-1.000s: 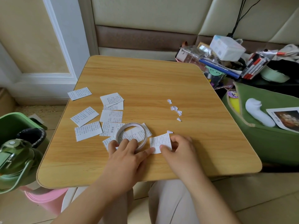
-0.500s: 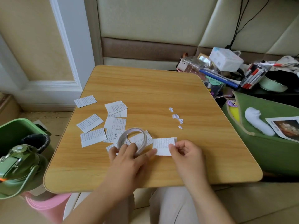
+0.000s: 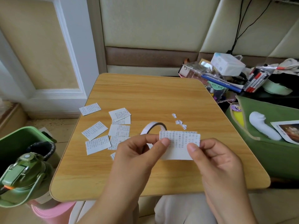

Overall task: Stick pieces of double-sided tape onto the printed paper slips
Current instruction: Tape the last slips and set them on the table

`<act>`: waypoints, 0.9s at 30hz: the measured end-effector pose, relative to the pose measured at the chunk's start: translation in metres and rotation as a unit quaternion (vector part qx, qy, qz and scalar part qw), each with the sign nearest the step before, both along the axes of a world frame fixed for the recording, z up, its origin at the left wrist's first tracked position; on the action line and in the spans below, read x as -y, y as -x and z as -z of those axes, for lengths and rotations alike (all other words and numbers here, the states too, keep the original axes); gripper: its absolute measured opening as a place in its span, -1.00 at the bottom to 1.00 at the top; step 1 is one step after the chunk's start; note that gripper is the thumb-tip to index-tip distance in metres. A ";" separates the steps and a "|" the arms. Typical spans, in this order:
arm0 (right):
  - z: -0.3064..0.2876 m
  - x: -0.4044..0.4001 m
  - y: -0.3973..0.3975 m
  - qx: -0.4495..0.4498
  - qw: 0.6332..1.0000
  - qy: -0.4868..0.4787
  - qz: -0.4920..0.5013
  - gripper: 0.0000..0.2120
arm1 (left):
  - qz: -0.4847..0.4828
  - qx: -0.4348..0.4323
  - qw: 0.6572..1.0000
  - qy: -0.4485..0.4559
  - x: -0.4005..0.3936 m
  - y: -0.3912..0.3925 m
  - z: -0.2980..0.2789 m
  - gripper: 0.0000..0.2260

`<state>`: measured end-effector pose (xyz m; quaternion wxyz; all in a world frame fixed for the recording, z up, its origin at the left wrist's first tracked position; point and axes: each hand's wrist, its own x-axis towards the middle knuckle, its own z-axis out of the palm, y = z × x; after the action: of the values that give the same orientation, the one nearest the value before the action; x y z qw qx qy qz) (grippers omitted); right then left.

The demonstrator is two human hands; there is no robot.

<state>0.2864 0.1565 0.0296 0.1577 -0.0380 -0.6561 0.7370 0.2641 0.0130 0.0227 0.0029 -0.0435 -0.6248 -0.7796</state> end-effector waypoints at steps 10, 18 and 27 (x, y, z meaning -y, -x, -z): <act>-0.006 0.005 -0.004 0.013 0.999 -0.013 0.038 -0.93 | -0.051 0.038 0.998 -0.008 -0.004 -0.005 -0.009 -0.76; -0.012 0.015 -0.005 -0.005 0.997 -0.010 0.082 -0.97 | -0.086 0.054 0.995 0.011 -0.006 -0.008 -0.017 -0.80; -0.015 0.016 -0.006 0.001 0.995 -0.031 0.090 -0.91 | -0.091 0.051 0.995 0.008 -0.005 -0.008 -0.016 -0.73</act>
<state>0.2920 0.1405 0.0443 0.2240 -0.0930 -0.6730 0.6987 0.2720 0.0178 0.0388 0.0418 0.0530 -0.6318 -0.7722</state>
